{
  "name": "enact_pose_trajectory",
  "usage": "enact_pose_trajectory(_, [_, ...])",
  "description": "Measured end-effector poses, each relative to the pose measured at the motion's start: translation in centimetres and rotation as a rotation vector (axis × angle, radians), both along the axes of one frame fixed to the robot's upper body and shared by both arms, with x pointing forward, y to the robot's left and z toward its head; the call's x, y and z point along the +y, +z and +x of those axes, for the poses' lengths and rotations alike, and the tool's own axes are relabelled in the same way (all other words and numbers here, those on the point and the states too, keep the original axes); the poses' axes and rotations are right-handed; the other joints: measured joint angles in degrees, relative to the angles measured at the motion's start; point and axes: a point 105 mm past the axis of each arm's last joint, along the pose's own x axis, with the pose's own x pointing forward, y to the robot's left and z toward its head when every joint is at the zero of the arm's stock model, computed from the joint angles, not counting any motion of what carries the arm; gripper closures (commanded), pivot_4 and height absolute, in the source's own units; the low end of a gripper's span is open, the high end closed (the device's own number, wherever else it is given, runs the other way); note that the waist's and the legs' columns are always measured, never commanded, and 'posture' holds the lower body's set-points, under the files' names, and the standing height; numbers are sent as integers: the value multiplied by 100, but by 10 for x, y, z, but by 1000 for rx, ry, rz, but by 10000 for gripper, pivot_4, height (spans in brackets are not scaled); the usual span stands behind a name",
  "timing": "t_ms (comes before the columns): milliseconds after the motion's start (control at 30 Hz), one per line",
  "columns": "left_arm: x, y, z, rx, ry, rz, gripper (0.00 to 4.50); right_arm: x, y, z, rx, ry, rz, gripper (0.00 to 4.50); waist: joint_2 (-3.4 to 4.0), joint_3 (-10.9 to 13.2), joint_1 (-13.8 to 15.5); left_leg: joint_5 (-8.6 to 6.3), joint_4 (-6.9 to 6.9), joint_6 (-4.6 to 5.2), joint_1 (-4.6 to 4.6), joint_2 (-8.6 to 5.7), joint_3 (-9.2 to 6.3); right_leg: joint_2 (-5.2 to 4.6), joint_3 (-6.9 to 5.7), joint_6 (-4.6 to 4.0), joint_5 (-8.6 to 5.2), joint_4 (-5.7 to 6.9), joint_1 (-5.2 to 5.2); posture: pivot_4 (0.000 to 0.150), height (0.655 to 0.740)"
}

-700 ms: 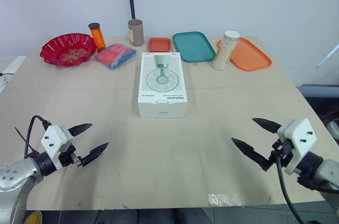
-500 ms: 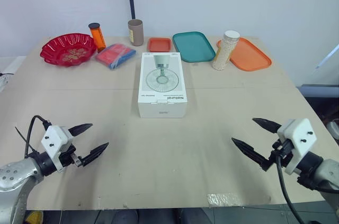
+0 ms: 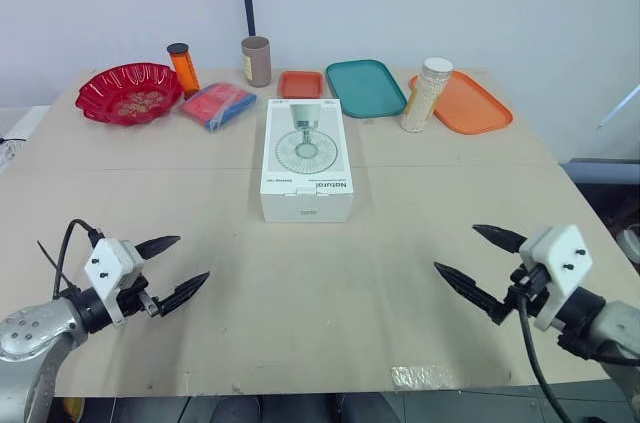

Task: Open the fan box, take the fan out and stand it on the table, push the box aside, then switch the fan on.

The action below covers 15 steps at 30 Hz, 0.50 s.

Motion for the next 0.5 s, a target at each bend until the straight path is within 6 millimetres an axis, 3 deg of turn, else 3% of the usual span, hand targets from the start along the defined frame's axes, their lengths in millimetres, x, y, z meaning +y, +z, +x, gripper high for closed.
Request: enact_pose_trajectory(500, [0,8,11,-1,19,-19,0,0,-1,-1,3,-2,0,375,0,0,-3,0,-1,0,0,0,1,1,1,0,0,0,-1,1500,7400])
